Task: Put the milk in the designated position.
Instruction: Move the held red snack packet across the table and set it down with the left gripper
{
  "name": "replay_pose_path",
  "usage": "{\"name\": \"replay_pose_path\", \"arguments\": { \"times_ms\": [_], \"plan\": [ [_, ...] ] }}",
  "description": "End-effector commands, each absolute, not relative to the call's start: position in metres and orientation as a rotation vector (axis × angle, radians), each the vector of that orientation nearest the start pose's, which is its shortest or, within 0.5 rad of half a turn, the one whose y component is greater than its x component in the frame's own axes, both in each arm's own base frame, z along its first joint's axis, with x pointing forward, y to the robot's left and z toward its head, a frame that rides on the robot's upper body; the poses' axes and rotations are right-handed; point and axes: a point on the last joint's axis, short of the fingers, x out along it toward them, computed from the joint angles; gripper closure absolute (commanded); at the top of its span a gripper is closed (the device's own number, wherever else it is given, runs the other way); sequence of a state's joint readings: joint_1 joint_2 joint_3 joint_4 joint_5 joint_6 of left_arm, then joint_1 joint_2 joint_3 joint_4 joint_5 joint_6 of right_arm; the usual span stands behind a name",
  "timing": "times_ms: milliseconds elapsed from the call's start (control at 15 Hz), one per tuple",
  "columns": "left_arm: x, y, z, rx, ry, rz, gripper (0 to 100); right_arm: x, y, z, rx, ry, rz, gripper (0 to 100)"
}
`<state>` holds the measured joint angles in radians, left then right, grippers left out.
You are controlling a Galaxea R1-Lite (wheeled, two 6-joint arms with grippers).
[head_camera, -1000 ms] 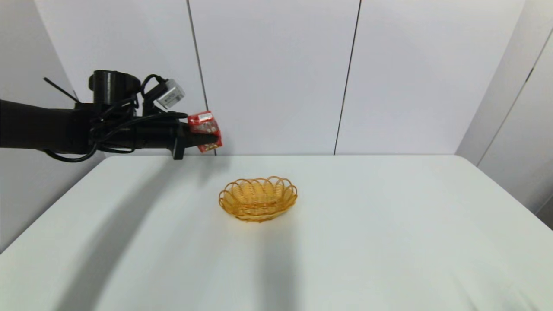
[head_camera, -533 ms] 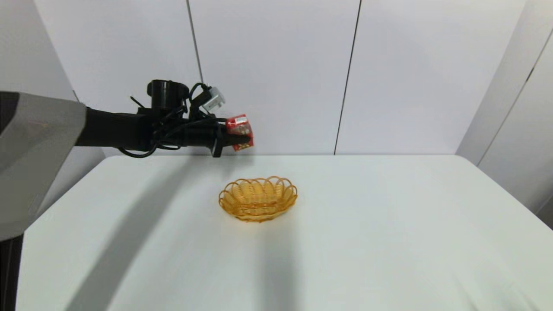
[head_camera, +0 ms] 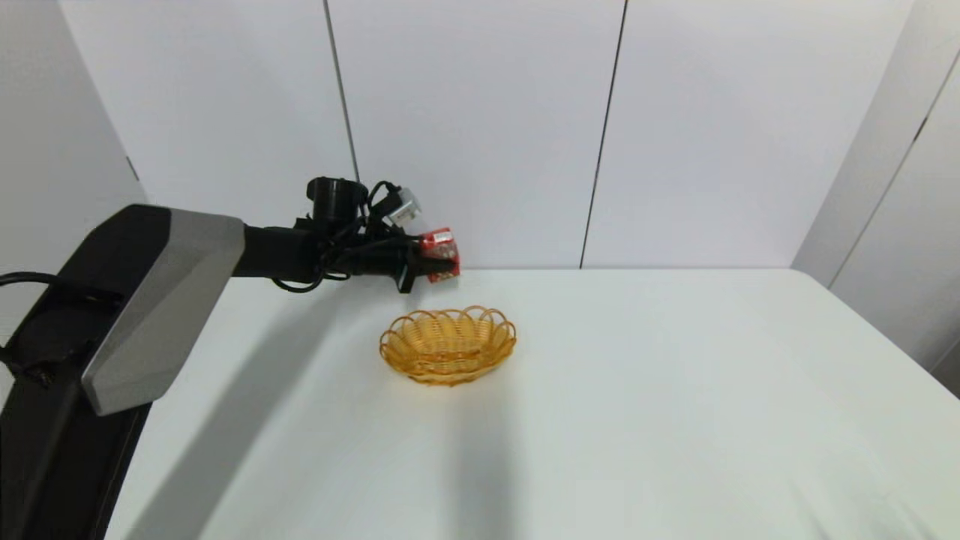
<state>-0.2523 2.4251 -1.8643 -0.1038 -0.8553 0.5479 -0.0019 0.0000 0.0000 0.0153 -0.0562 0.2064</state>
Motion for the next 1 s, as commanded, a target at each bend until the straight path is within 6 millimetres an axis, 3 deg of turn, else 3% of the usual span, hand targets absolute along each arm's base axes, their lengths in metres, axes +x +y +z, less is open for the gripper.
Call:
{"name": "replay_pose_path", "arguments": {
  "times_ms": [67,267,333,733,1000],
  "plan": [
    [0.489,-0.143,0.097,0.324,0.191,-1.190,100,-0.023,-0.001,0.074,0.207,0.011,-0.061,0],
    [0.490,-0.144,0.090,0.320,0.203,-1.194,100,-0.023,-0.001,0.074,0.207,0.011,-0.061,0],
    [0.490,-0.144,0.089,0.318,0.206,-1.194,0,-0.023,-0.001,0.074,0.207,0.011,-0.060,0],
    [0.490,-0.144,0.088,0.315,0.211,-1.194,0,-0.023,-0.001,0.074,0.207,0.011,-0.060,0],
    [0.481,-0.136,0.119,0.319,0.180,-1.175,0,-0.023,-0.001,0.074,0.207,0.011,-0.061,0]
  ]
}}
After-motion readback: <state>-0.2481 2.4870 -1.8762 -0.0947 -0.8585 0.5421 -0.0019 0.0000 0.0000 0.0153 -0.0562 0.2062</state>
